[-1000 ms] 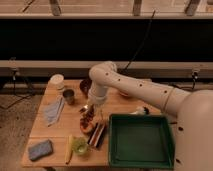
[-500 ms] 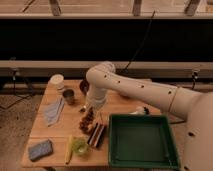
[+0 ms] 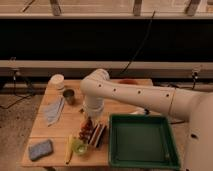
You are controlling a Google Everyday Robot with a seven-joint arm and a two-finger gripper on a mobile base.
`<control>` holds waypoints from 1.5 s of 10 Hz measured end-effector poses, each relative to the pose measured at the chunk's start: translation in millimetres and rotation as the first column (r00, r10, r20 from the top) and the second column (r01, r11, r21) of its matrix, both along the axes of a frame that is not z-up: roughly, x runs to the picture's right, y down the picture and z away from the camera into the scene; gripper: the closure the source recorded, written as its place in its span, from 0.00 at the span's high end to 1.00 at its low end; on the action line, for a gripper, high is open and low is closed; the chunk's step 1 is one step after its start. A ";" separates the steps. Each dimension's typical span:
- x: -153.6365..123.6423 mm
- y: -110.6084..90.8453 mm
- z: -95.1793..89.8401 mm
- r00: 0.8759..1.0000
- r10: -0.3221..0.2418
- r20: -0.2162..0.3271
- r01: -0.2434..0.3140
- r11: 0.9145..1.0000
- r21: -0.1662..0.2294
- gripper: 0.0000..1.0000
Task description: Place grapes in plastic cup
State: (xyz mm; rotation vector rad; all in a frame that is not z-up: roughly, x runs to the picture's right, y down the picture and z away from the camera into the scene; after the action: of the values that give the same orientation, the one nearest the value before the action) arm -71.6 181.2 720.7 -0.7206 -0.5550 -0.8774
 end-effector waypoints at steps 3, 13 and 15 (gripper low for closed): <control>-11.9 13.3 -6.8 0.999 -0.030 0.036 0.031 0.999 -0.025 0.01; -24.3 25.2 -2.7 0.998 -0.024 0.053 0.025 1.000 -0.012 0.80; -25.1 26.7 -5.3 0.998 -0.020 0.058 0.021 1.000 -0.008 0.80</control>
State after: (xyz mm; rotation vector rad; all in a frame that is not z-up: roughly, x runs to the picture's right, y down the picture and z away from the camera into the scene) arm -96.6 207.9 715.5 -0.7116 -0.6038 -0.9174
